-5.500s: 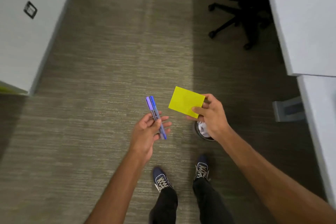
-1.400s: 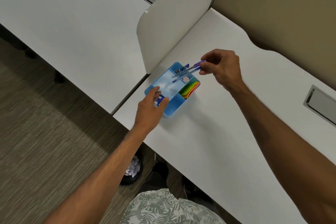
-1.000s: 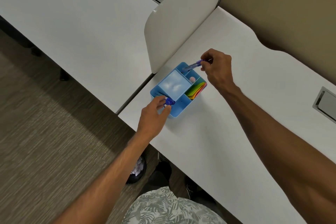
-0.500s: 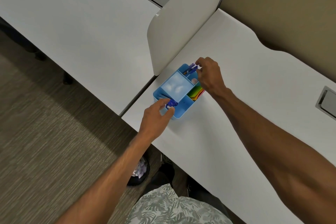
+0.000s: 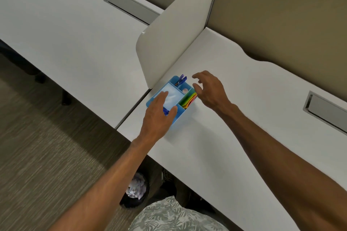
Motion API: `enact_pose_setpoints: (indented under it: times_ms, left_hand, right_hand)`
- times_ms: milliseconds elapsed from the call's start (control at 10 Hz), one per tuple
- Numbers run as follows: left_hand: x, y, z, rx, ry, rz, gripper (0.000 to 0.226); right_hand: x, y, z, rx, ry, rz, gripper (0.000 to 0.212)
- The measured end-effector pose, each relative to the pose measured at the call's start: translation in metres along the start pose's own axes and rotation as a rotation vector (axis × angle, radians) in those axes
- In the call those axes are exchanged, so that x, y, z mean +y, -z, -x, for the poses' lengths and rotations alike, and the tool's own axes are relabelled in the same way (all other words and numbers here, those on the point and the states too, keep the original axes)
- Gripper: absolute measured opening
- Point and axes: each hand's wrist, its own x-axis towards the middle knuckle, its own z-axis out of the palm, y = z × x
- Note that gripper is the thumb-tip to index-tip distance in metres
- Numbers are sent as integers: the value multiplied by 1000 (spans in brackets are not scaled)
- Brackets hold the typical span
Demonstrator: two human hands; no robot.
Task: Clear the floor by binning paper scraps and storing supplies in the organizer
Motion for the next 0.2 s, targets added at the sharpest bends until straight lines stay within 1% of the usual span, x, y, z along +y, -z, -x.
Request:
enact_pose_setpoints:
  times_ms: [100,200]
  left_hand:
    - [15,-3,3,37,-43,-49,67]
    - [33,-8,6,100,-102,-177,71]
  right_hand:
    - [0,20,14,37,51,23,35]
    - [-3,40,25,55,71,75,41]
